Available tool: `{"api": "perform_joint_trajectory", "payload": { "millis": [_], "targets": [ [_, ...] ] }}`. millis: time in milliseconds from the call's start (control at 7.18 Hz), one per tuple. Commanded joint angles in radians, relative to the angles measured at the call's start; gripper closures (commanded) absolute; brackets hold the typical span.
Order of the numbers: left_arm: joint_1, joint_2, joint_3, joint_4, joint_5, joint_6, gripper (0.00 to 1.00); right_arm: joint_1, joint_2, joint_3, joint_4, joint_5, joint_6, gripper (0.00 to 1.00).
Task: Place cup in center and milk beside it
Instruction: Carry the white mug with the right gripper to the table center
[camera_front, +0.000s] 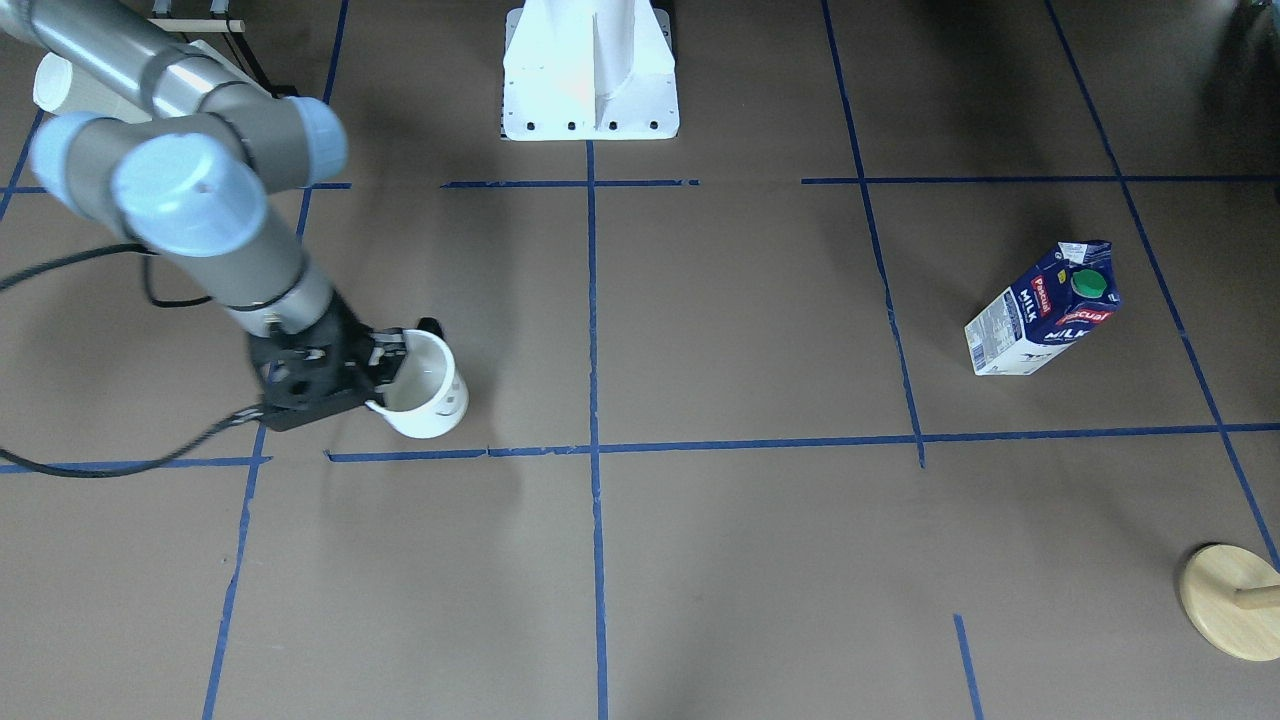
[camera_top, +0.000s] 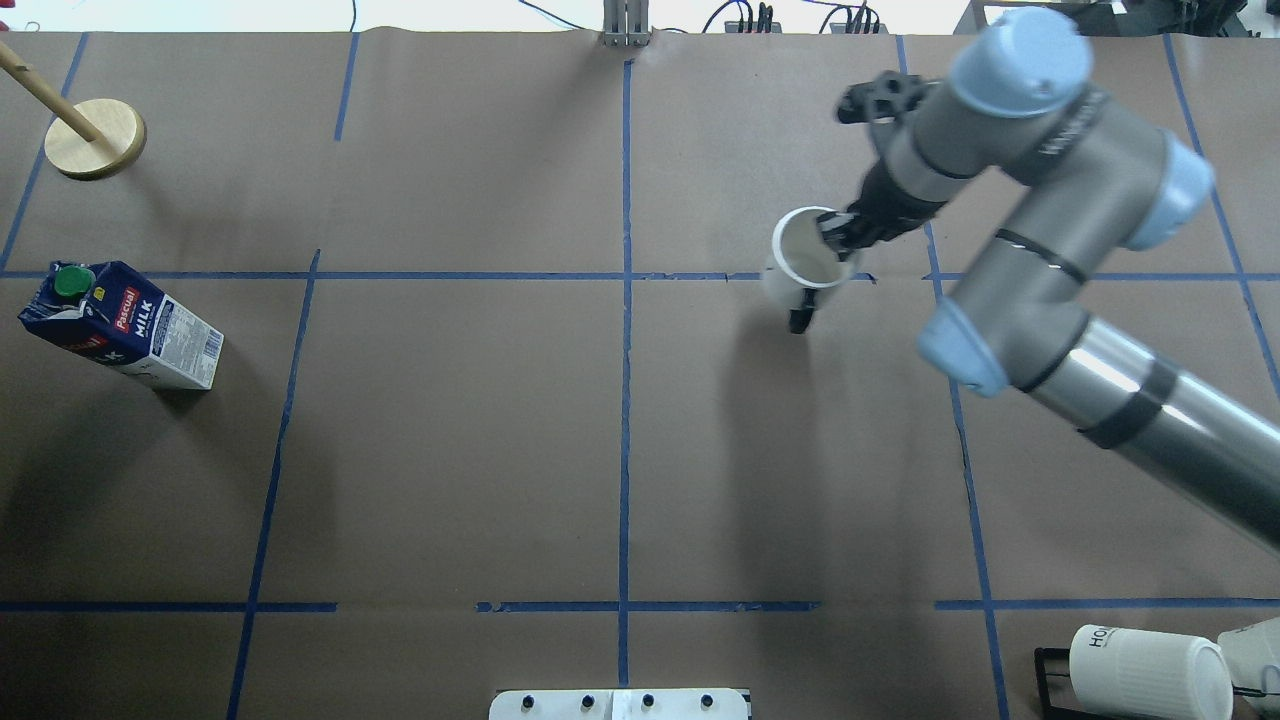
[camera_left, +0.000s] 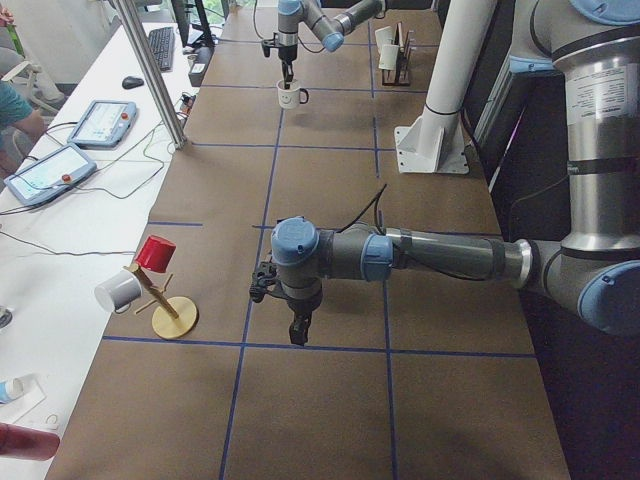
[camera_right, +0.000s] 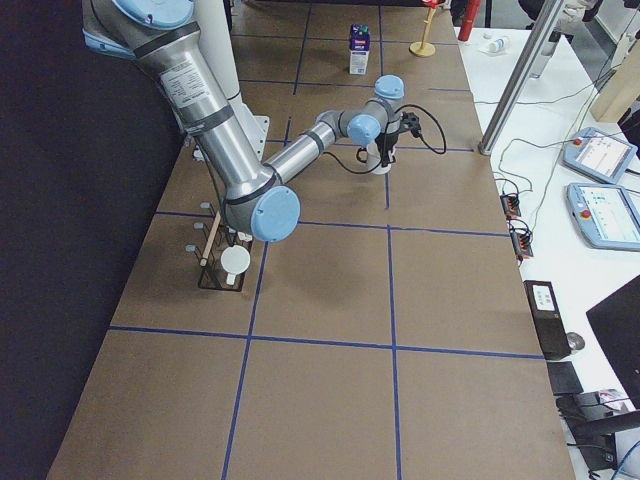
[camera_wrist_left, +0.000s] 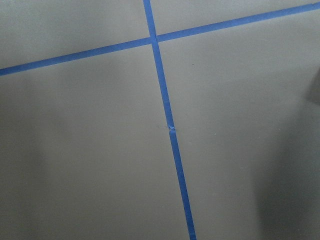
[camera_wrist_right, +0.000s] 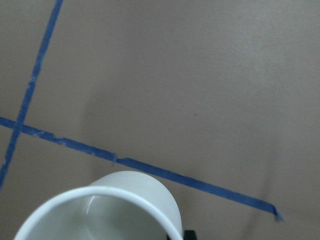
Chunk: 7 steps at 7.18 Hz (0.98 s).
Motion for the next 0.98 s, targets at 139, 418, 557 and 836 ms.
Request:
{"api": "perform_joint_trajectory", "payload": {
  "millis": [139, 418, 557, 836],
  "targets": [
    [0.0, 0.001, 0.0, -0.001, 0.0, 0.0, 0.0, -0.113, 0.158, -0.14, -0.006, -0.13, 0.013, 0.98],
    [0.0, 0.002, 0.001, 0.001, 0.0, 0.0, 0.0, -0.143, 0.18, -0.166, -0.006, -0.149, 0.043, 0.97],
    [0.0, 0.002, 0.001, 0.001, 0.0, 0.0, 0.0, -0.163, 0.18, -0.169, -0.006, -0.161, 0.065, 0.97],
    [0.0, 0.002, 0.001, 0.001, 0.0, 0.0, 0.0, -0.165, 0.18, -0.171, -0.004, -0.161, 0.071, 0.73]
  ]
}}
